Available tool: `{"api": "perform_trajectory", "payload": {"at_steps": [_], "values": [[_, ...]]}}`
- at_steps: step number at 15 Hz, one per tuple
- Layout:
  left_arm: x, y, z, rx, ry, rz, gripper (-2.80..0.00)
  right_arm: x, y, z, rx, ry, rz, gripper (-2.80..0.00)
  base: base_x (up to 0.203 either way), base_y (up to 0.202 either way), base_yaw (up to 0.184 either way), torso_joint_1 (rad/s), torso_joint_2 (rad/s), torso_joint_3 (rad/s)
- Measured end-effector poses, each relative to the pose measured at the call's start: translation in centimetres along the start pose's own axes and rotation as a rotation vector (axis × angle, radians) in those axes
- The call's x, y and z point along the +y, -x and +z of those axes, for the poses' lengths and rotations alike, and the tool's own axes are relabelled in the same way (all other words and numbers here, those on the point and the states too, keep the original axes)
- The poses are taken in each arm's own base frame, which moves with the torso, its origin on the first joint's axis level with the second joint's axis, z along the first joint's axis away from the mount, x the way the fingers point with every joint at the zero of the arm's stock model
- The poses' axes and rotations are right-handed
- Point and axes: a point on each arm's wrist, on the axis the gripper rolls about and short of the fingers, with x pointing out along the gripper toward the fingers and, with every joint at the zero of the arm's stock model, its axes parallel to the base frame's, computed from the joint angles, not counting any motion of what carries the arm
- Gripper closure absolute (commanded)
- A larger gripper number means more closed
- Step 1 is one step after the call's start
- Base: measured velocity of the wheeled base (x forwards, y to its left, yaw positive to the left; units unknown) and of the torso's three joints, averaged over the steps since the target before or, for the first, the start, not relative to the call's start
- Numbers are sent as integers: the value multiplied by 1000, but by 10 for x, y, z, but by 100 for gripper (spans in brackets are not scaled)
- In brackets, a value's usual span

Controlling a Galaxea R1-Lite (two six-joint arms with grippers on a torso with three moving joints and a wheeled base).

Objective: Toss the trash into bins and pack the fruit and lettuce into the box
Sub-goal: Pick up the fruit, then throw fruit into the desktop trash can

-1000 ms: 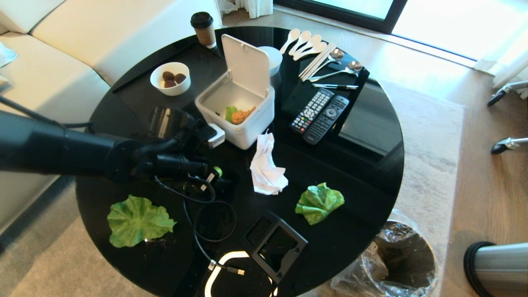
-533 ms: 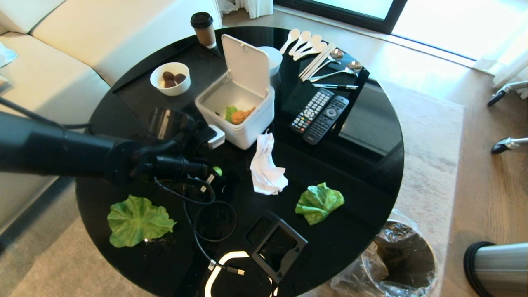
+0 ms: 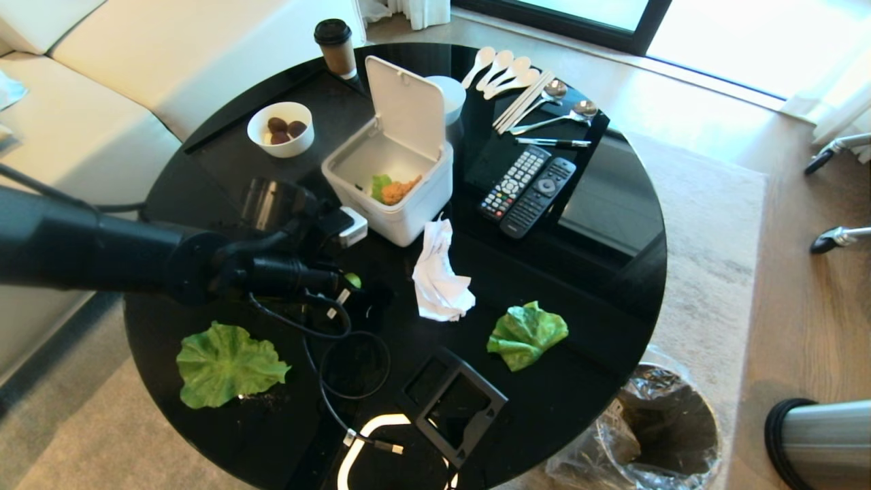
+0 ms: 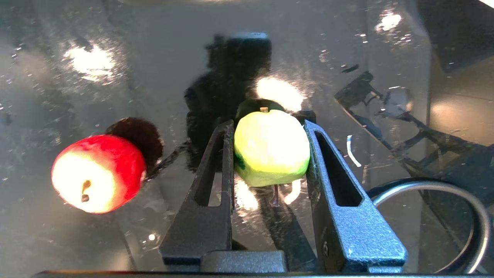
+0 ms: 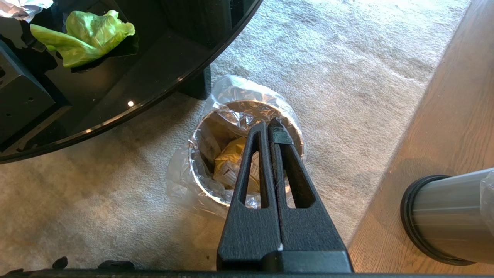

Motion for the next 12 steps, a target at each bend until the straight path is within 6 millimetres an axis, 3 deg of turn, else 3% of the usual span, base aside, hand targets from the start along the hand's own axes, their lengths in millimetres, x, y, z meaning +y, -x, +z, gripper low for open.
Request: {"api": "perform_trajectory", "payload": {"at_steps": [3, 6, 12], "values": [[1, 7, 3, -16, 0, 10, 0, 0, 0, 0, 0, -1, 0, 0, 0, 0, 0, 0, 0, 0], [6, 28, 11, -70, 10, 40, 0, 0, 0, 0, 0, 0, 0, 0, 0, 0, 0, 0, 0, 0], [9, 104, 27, -223, 47, 112, 0, 0, 0, 0, 0, 0, 0, 0, 0, 0, 0, 0, 0, 0]]}}
